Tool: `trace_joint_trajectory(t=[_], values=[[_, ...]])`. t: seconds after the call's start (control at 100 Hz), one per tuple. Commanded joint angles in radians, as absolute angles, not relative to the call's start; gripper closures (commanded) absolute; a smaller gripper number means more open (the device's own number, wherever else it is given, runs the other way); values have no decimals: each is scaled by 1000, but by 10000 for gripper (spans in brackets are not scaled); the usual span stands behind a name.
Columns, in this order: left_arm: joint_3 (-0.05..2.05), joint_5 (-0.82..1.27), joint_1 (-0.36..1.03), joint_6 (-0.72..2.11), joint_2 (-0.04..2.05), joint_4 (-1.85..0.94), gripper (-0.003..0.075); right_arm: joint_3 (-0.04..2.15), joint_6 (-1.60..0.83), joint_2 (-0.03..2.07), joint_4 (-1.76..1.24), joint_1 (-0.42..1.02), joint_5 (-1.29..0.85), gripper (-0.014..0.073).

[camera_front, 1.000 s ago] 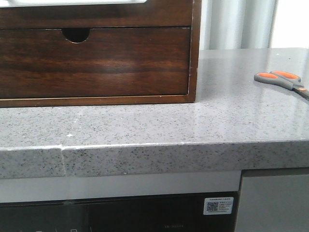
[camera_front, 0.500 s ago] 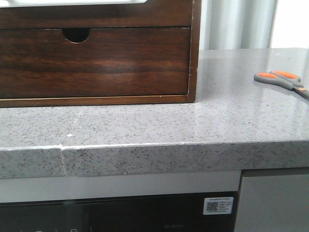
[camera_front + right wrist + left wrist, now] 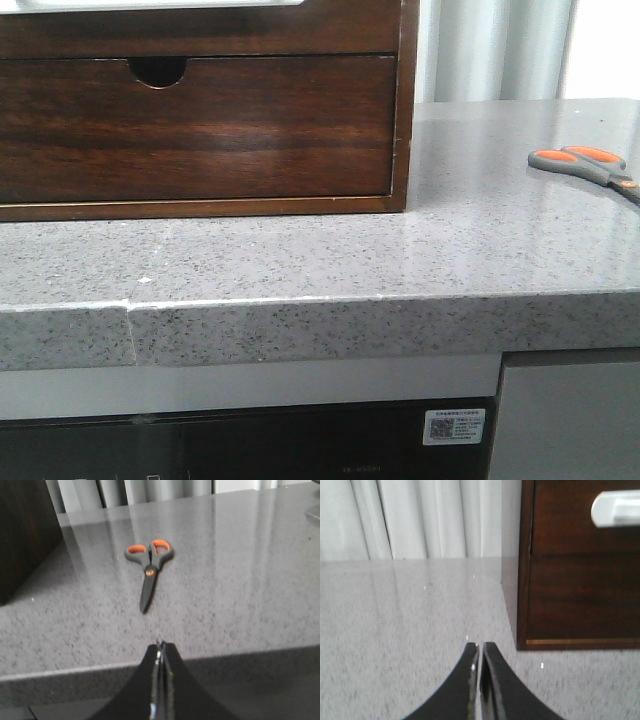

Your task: Put scissors in drawer with both arms

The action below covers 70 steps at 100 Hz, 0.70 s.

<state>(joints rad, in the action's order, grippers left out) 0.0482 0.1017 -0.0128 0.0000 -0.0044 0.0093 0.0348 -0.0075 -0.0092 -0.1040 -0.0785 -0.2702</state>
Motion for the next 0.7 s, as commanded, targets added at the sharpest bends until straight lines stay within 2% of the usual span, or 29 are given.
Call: trace_joint_trajectory(t=[0.0, 0.22, 0.41, 0.58, 0.65, 0.69], values=[[141, 49, -17, -10, -13, 0, 740, 115, -15, 9, -107, -86, -218, 639], [325, 135, -15, -10, 144, 0, 740, 259, -16, 154, -107, -86, -330, 639], [386, 74, -15, -10, 277, 11, 740, 352, -16, 316, -119, -86, -310, 639], [394, 48, -15, -10, 364, 14, 737, 357, -16, 380, -119, -86, -268, 639], [394, 20, -15, -10, 393, 14, 702, 357, -16, 390, -119, -86, -270, 639], [394, 0, -15, -10, 408, 14, 650, 357, -16, 389, -119, -86, -270, 639]])
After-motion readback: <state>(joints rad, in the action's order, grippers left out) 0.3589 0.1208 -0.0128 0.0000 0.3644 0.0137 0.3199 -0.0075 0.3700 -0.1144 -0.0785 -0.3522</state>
